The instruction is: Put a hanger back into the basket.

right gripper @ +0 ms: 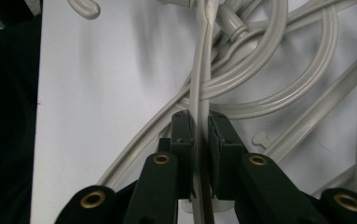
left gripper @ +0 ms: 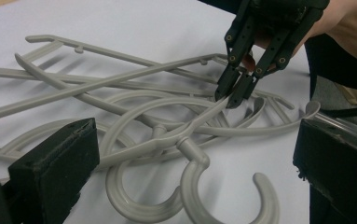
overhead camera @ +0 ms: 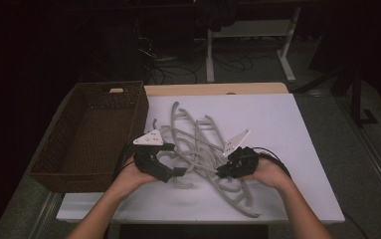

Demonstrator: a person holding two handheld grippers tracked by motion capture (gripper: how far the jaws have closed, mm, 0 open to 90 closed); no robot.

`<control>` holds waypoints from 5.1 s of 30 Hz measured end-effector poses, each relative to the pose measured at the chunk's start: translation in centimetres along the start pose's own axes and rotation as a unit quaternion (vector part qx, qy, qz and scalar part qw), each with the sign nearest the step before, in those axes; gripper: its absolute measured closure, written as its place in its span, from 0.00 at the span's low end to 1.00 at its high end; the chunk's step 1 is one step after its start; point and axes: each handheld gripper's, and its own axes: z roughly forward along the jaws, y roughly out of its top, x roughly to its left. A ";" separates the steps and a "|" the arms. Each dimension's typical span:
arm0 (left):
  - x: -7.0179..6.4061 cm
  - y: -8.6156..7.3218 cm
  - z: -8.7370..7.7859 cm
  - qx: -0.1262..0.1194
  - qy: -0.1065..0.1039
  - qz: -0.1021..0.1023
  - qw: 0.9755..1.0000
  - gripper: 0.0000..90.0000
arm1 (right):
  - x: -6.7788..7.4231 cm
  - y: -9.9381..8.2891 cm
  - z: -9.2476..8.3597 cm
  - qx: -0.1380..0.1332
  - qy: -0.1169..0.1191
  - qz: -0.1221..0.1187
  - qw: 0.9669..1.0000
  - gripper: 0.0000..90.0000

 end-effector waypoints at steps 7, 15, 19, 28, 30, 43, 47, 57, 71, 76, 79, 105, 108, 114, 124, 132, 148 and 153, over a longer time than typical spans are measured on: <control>0.0 0.0 0.1 0.002 0.000 0.000 1.000 0.00 | 0.1 -0.9 -1.2 -0.032 -0.017 0.035 0.999 0.74; 0.0 -0.4 0.1 0.003 0.001 -0.003 1.000 0.00 | 1.7 -4.0 -5.2 -0.080 -0.052 0.102 0.990 0.97; 0.0 -0.4 0.1 0.003 0.000 -0.004 1.000 0.00 | 3.1 -5.1 -6.2 -0.091 -0.047 0.117 0.988 0.99; 0.0 -0.5 0.1 0.004 0.001 -0.004 1.000 0.00 | 4.6 -5.6 -5.1 -0.040 -0.048 0.113 0.992 0.99; 0.0 -0.5 0.1 0.004 0.000 -0.004 1.000 0.00 | 3.9 -5.5 -4.7 -0.029 -0.063 0.116 0.991 0.99; 0.1 -0.7 0.1 0.009 -0.002 -0.005 1.000 0.00 | -2.0 -4.8 -4.9 -0.015 -0.162 0.167 0.972 0.99; 0.1 -0.7 0.2 0.012 0.000 -0.004 1.000 0.00 | -3.9 -4.4 -4.9 -0.018 -0.185 0.188 0.964 0.99; 0.0 -0.9 0.7 0.022 0.002 0.003 1.000 0.00 | -8.2 -3.7 -4.3 -0.041 -0.219 0.234 0.946 0.99; 1.3 -0.1 1.5 0.040 0.040 -0.005 0.998 0.00 | -6.0 -5.9 -6.1 -0.099 -0.194 0.238 0.947 0.55; 1.8 0.7 2.3 0.047 0.066 -0.004 0.997 0.00 | -4.6 -7.0 -6.4 -0.115 -0.194 0.237 0.945 0.28; 2.2 1.4 2.9 0.052 0.077 -0.004 0.996 0.01 | -3.9 -7.7 -6.5 -0.122 -0.193 0.240 0.944 0.19; 5.9 1.8 8.2 0.148 0.110 0.027 0.982 0.34 | -3.5 -8.8 -6.5 -0.129 -0.197 0.248 0.940 0.15; 5.8 1.8 8.5 0.160 0.110 0.042 0.980 0.45 | -3.6 -8.9 -6.6 -0.129 -0.196 0.247 0.940 0.15; 5.5 2.0 8.7 0.171 0.109 0.053 0.978 0.59 | -3.6 -8.9 -6.6 -0.131 -0.195 0.248 0.940 0.15; 5.4 2.1 8.4 0.180 0.113 0.064 0.975 0.73 | -3.6 -8.8 -6.6 -0.132 -0.197 0.248 0.939 0.16; 5.4 2.4 8.4 0.193 0.103 0.063 0.974 0.85 | -3.6 -8.8 -6.6 -0.131 -0.196 0.248 0.940 0.16; 4.7 4.9 6.6 0.164 0.078 0.030 0.983 0.90 | -3.7 -8.9 -6.5 -0.128 -0.196 0.249 0.940 0.16; 3.9 6.9 4.9 0.142 0.078 0.022 0.987 0.91 | -3.7 -8.9 -6.4 -0.129 -0.196 0.250 0.939 0.16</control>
